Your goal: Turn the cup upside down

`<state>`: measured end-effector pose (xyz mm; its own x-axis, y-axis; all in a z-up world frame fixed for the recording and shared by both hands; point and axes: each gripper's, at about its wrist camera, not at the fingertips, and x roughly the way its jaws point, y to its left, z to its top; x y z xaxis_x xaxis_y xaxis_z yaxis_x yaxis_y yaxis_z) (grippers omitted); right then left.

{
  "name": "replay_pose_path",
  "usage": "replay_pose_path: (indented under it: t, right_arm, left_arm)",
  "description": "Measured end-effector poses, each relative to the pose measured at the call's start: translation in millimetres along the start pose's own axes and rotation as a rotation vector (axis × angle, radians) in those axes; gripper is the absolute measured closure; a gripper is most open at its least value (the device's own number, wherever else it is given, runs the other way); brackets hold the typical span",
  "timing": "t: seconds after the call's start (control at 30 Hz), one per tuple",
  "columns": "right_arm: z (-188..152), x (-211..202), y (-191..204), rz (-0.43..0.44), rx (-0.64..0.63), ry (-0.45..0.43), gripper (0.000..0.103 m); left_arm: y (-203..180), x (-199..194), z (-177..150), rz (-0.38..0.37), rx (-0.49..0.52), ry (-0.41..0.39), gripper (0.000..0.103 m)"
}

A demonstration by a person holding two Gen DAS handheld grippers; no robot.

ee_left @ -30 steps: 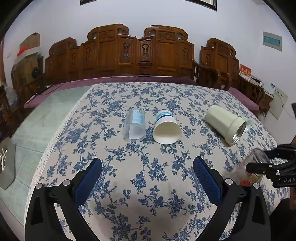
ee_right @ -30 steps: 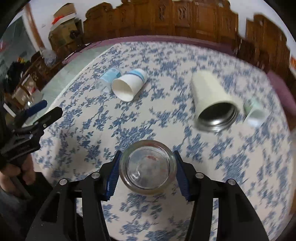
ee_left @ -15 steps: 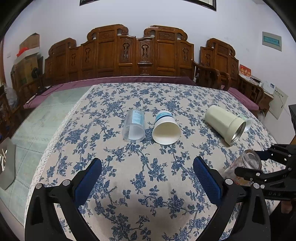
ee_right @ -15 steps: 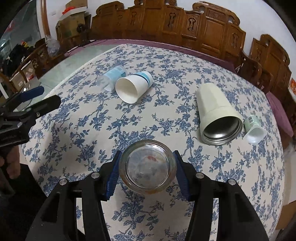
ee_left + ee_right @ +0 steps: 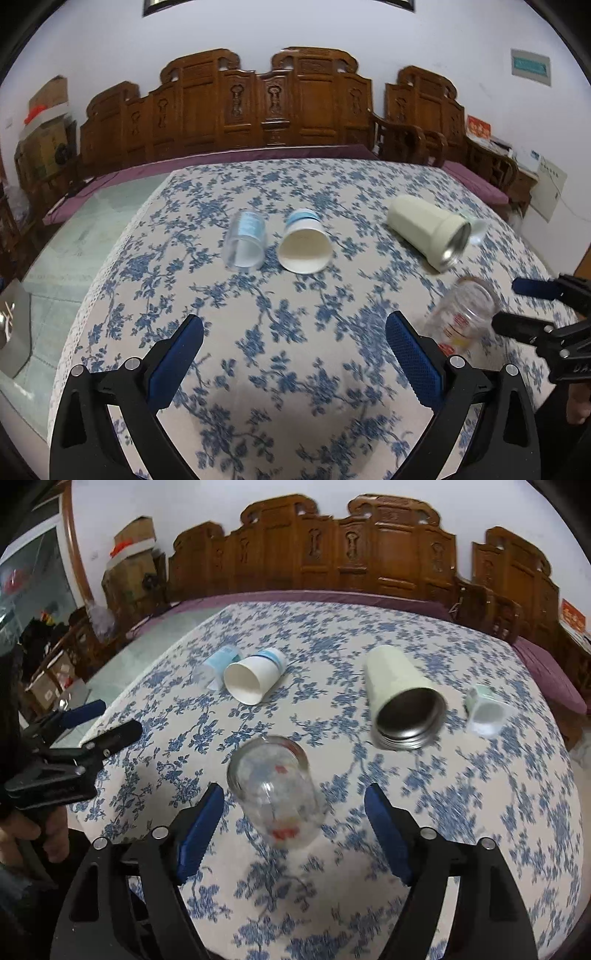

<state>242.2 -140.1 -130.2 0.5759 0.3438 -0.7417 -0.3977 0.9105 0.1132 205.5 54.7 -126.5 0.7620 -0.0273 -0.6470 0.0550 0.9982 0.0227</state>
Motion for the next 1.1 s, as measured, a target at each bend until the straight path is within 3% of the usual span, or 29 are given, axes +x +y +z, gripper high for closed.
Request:
replay_pose_path:
  t: [0.2, 0.53, 0.87, 1.1]
  right_arm:
    - [-26, -36, -5, -0.024, 0.037, -0.057, 0.003]
    - [-56, -91, 0, -0.057, 0.07, -0.132, 0.003]
    - [-61, -185, 13, -0.1, 0.074, -0.367, 0.003]
    - [-65, -231, 23, -0.126, 0.067, -0.474, 0.003]
  left_arm:
    - [-21, -21, -13, 0.008, 0.02, 0.014, 0.008]
    - [-39, -66, -34, 0.023, 0.0, 0.048, 0.008]
    - [-61, -155, -26, 0.058, 0.011, -0.095, 0.008]
    - [-62, -203, -20, 0.062, -0.025, -0.185, 0.008]
